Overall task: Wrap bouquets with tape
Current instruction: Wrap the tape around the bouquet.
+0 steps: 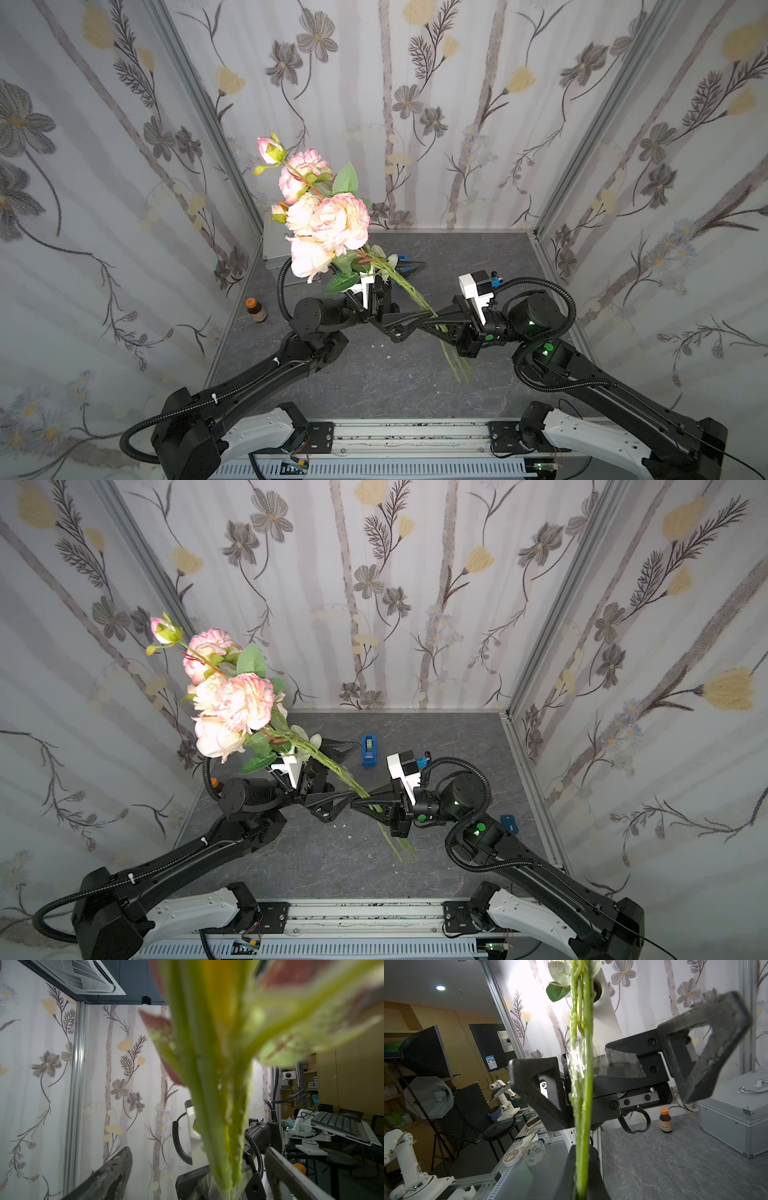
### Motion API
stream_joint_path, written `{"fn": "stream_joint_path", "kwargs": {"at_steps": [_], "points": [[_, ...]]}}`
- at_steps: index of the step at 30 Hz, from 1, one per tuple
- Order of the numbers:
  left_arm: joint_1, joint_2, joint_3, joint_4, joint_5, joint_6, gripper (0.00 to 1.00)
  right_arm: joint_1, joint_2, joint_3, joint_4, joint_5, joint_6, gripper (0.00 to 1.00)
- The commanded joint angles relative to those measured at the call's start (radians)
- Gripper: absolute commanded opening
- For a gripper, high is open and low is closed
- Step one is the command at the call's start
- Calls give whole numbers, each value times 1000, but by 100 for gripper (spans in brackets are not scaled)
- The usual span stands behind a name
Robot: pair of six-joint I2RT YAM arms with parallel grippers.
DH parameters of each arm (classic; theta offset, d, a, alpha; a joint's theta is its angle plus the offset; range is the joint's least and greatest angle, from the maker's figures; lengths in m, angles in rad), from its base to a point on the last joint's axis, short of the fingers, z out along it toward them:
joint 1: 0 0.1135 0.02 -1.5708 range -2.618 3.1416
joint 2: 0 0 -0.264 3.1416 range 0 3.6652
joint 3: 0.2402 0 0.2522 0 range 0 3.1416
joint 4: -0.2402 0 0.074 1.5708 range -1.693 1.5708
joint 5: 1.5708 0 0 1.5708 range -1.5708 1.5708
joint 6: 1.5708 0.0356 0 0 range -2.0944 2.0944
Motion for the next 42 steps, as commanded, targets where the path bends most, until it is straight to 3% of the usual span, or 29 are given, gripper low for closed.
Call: {"fn": "stream_joint_path", "kwargs": {"at_steps": [1,4,8,11,22,24,31,36,40,42], "points": [[0,-8,20,-25,31,-12,100,1,-1,12,24,64,-14,0],[-1,-16,15,-77,8,17,96,2,-11,31,-42,147,-67,0],[-1,-29,5,-112,-63,23,83,-5,-27,34,-83,232,-119,0],[-1,-36,2,-122,-98,28,70,-14,-15,44,-99,248,-133,0],[-2,-31,7,-134,-139,13,45,-21,22,78,-156,373,-181,0],[-1,-29,16,-152,-143,12,30,-21,23,80,-163,408,-194,0],[-1,-14,42,-206,-197,7,1,-16,47,91,-190,448,-251,0],[-1,-28,43,-272,-260,30,0,-11,58,92,-217,469,-274,0],[-1,-41,47,-310,-223,64,0,-28,37,59,-171,410,-223,27],[-2,-42,61,-320,-163,70,0,-68,19,19,-94,293,-164,44]]}}
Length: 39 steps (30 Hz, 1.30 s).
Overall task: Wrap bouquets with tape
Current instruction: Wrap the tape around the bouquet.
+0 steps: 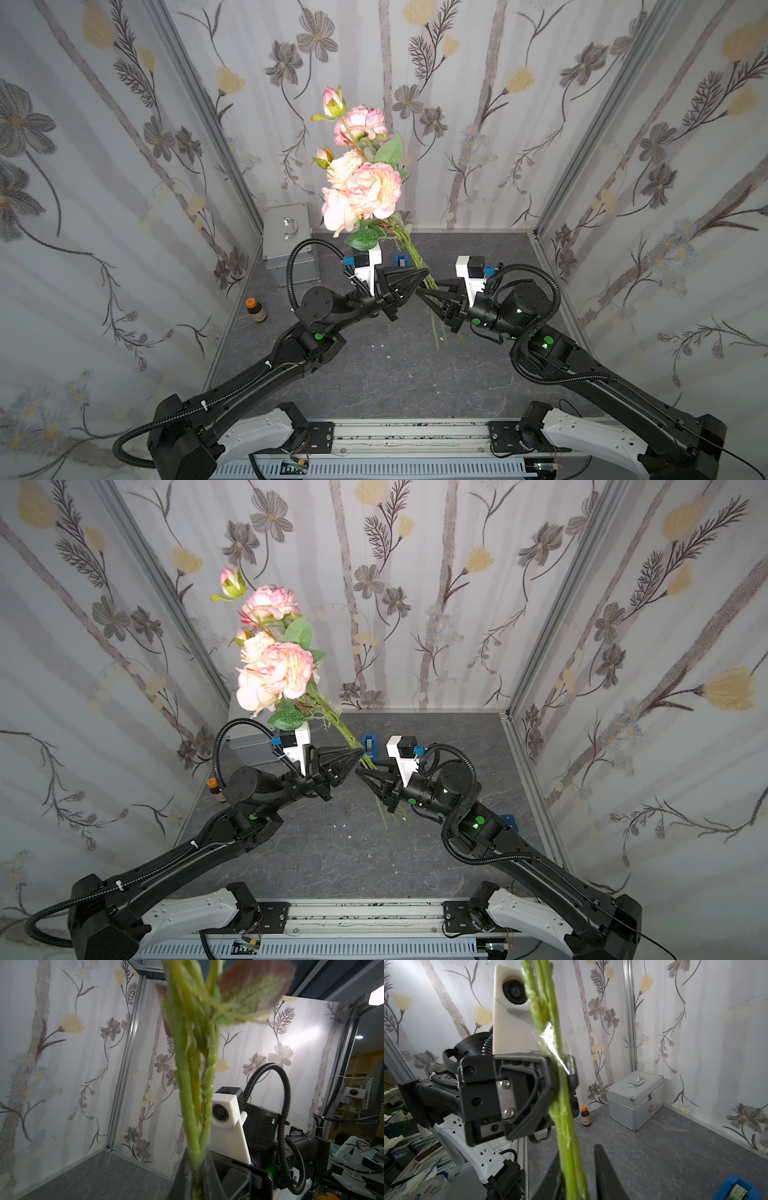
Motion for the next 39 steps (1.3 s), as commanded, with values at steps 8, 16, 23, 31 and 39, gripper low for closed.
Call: {"fn": "stream_joint_path", "kwargs": {"at_steps": [8,16,23,31,39], "points": [[2,-8,63,-29,203,45,0,-87,26,-74,301,-539,203,61],[2,2,73,-8,221,36,0,-85,56,-70,351,-540,211,5],[3,-16,44,-57,25,50,27,-52,29,-25,117,-170,27,0],[3,3,35,-115,-194,12,48,34,87,48,-22,197,-84,0],[3,8,53,-176,-366,-20,46,73,134,76,-50,378,-121,0]]}}
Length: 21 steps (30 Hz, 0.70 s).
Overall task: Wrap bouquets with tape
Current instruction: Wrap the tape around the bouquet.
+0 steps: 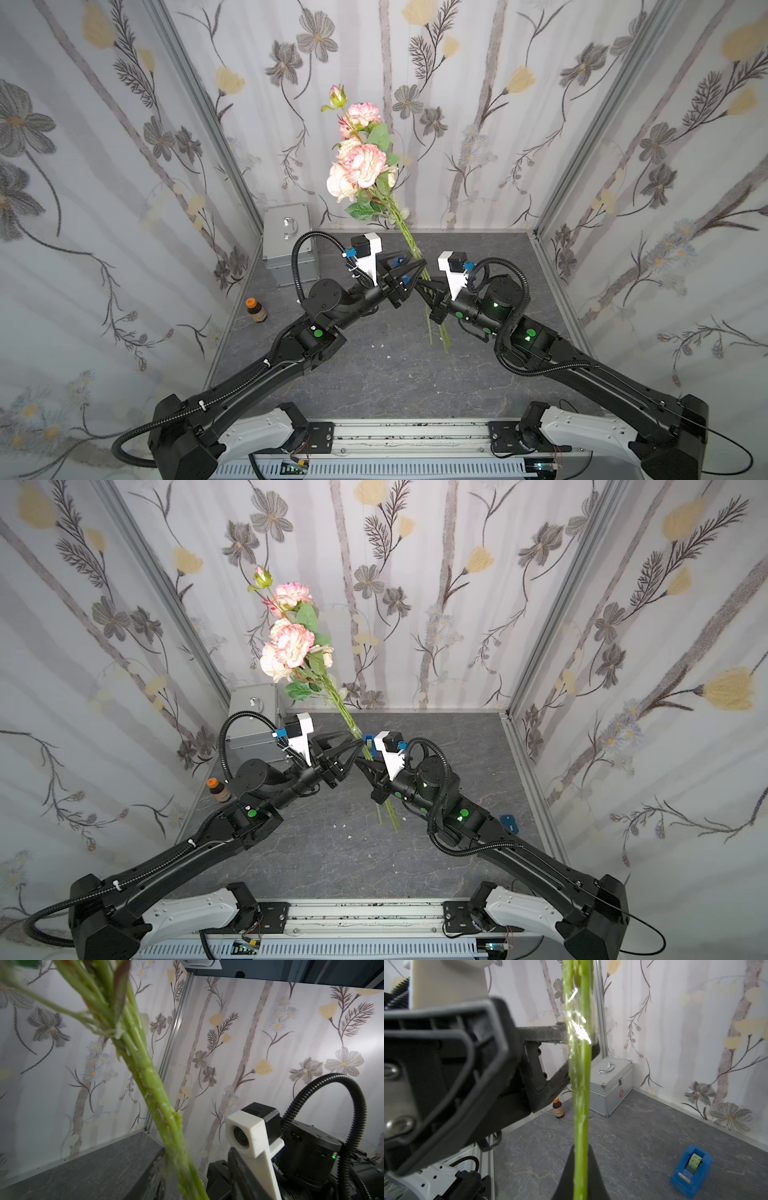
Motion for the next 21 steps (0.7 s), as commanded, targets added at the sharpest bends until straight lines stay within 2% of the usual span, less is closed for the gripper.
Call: {"fn": "stream_joint_path", "kwargs": {"at_steps": [1,3,5,11,14,18,21], "points": [[1,-4,16,-23,-117,-30,44,11,13,19,2,129,-38,0],[1,-2,33,-64,-160,-44,36,20,25,28,-11,173,-54,0],[0,4,48,-95,-172,-56,32,26,33,32,-13,198,-58,0],[2,42,85,-148,-162,-80,40,35,48,36,3,209,-61,0],[1,32,82,-179,-232,-86,44,37,46,36,9,217,-62,0],[1,-16,42,-182,-317,-52,70,38,40,36,14,204,-62,0],[3,-30,16,-169,-320,-41,94,41,33,36,20,153,-60,0]]}}
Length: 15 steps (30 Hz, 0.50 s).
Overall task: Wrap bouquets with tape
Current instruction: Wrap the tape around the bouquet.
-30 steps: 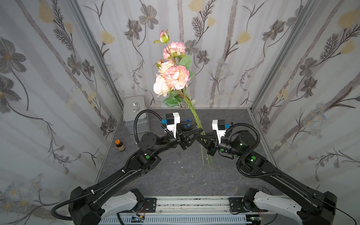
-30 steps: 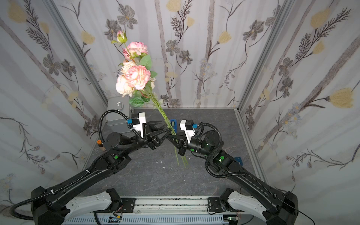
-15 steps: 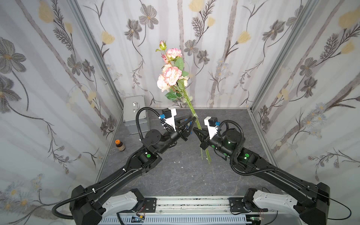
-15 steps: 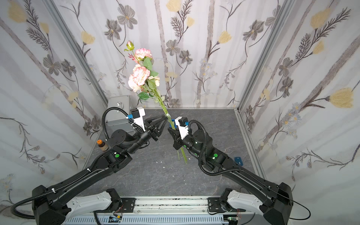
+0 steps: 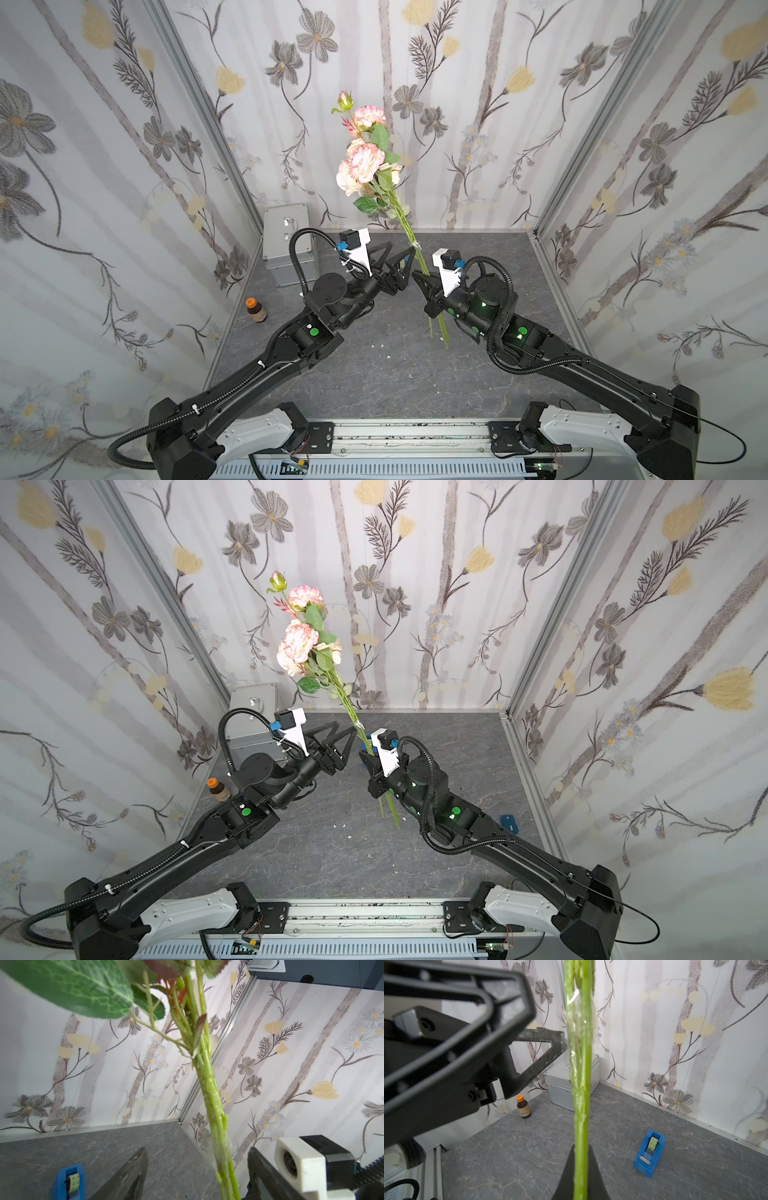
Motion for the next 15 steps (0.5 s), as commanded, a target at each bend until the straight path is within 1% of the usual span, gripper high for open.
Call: {"fn": "stream_joint_path", "kwargs": {"at_steps": [1,4,7,11,12,14,15], "points": [[3,-3,-21,31,-24,6,100,4,-8,10,59,-71,-5,0],[3,21,-25,91,68,-27,100,5,-7,11,74,-134,3,0],[3,52,-1,109,146,-45,100,10,6,26,63,-152,7,0],[3,60,1,130,146,-47,100,11,19,27,59,-132,1,0],[2,56,1,121,124,-50,96,12,23,27,55,-118,-2,0],[4,44,2,97,81,-51,86,12,25,27,48,-89,-5,0],[3,38,-2,89,59,-54,78,12,27,25,47,-69,-4,0]]}}
